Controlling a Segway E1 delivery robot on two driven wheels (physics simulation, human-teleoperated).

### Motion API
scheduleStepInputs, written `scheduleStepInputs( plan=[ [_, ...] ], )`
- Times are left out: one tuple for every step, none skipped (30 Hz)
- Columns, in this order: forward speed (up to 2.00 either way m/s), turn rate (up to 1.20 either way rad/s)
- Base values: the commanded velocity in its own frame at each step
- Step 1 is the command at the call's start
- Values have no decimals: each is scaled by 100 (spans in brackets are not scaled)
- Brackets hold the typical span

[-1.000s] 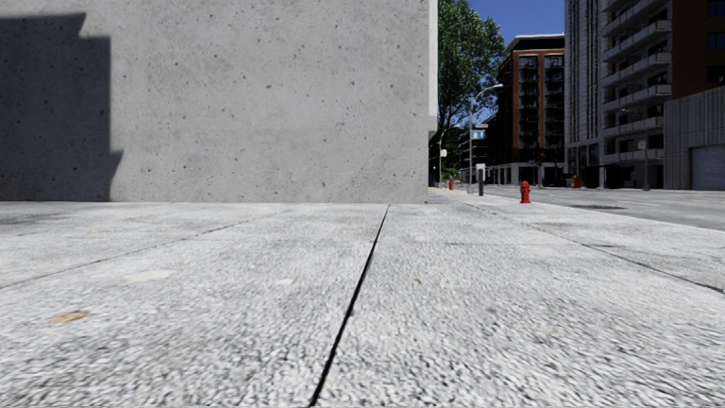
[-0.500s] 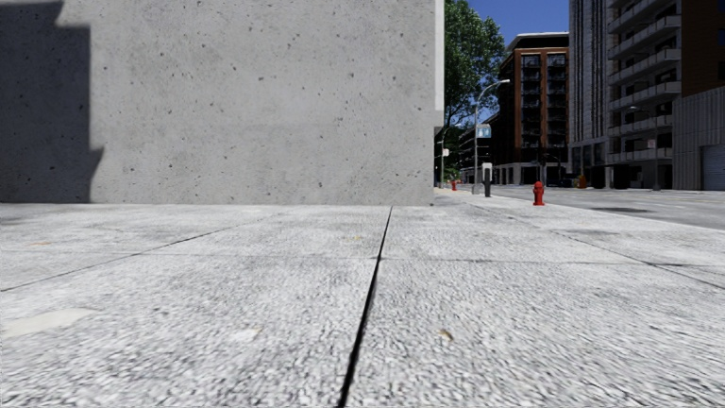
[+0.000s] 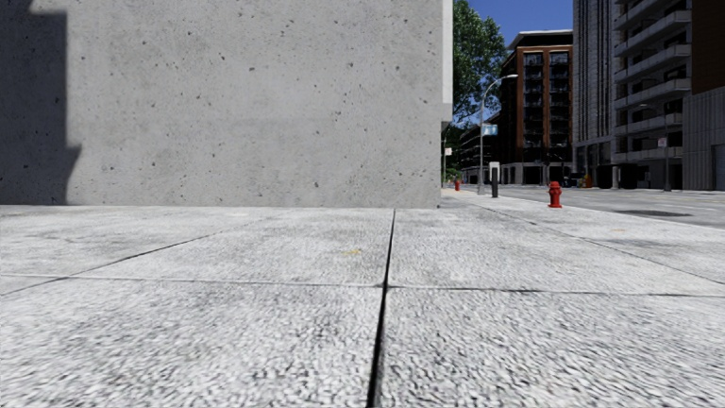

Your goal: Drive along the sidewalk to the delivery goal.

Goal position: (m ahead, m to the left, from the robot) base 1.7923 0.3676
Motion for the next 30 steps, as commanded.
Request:
scheduleStepInputs(
  plan=[
    [200,0],
    [200,0],
    [200,0],
    [200,0],
    [200,0],
    [200,0],
    [200,0],
    [200,0],
    [200,0],
    [200,0],
    [200,0],
    [200,0],
    [192,0],
    [182,5],
    [182,5],
    [174,31],
    [164,51],
    [148,56],
    [148,56],
    [136,57],
    [125,51],
    [112,0],
    [112,0],
    [107,0],
    [104,0],
    [0,0],
    [0,0],
    [0,0],
    [0,0],
    [0,0]
  ],
)
